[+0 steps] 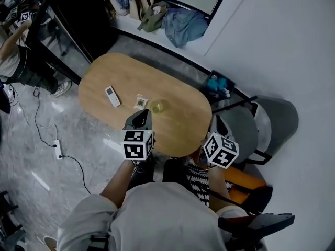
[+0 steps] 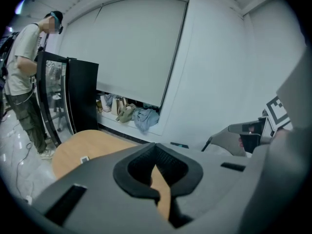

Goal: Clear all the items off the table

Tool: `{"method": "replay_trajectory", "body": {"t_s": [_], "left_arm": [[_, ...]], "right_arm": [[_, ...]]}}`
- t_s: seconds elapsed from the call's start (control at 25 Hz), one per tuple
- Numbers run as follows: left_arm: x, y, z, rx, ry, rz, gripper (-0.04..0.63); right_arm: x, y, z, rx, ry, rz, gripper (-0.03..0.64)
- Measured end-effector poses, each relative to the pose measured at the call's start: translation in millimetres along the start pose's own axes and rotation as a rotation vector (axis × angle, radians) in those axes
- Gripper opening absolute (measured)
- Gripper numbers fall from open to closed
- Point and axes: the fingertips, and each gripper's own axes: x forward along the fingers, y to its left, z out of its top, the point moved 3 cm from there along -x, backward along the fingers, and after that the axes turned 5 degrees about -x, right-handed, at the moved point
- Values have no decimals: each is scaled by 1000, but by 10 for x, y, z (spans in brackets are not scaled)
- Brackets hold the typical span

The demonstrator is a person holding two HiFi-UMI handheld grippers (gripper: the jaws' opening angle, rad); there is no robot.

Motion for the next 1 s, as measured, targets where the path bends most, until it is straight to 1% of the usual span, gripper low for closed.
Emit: {"method": "replay_trajectory", "body": {"t_s": [0.24,0.4,0.52,0.64,0.8,0.92,1.0], "left_arm": [[-12,92,-162,-40,16,75,0],[6,282,-329,-57,52,126,0],[55,448,-515,-83,77,160,0],[135,648,-781,-117,104,188,0],[294,934,-1158,-149,152,220,0],[444,1016,-1336,-176,169,211,0],[527,1020,-1403,-177,172,197,0]], "right_arm": [[305,35,-106,-34,52,73,25],[556,392,-231,-85,88,176,25],[764,652,-439,-100,124,245,23],[970,777,-725,-92,167,273,23],[1218,930,-1109,-125,218,303,25],[1346,1008,-1313,-135,238,321,25],[1394,1051,-1399,-135,247,325,25]]}}
